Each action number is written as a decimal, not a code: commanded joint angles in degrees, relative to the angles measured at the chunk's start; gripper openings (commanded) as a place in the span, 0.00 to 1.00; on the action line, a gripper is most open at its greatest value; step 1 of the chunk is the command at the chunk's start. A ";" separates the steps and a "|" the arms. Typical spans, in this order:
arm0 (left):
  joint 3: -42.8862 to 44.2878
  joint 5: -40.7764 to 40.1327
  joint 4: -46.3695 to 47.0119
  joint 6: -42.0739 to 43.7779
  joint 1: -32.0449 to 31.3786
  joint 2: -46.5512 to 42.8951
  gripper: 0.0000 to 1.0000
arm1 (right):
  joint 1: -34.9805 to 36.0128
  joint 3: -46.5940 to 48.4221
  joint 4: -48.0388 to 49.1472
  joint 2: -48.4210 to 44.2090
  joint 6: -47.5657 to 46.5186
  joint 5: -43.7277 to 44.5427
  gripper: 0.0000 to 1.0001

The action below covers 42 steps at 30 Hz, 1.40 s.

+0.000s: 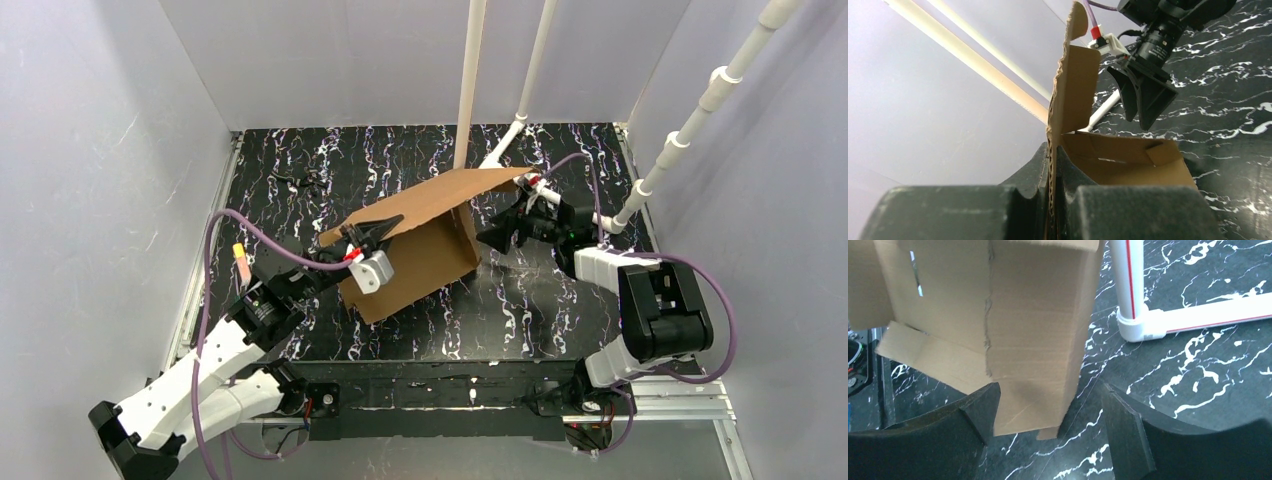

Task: Fold the paper box

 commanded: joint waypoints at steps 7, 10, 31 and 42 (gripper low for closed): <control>-8.79 6.65 8.41 -6.75 -0.48 -11.75 0.00 | -1.60 -8.02 -0.14 -14.21 -4.71 -5.10 0.84; -10.24 7.11 8.40 -8.31 -0.42 -13.15 0.00 | -1.52 -5.88 -2.04 -14.06 -2.83 -2.80 0.89; -8.62 5.68 8.58 -9.32 -1.43 -12.74 0.00 | 4.15 -3.47 -13.62 -17.50 -9.94 23.03 0.58; -8.86 6.74 7.72 -10.50 -1.72 -14.06 0.00 | 3.44 -3.93 -15.03 -18.99 -11.45 18.93 0.11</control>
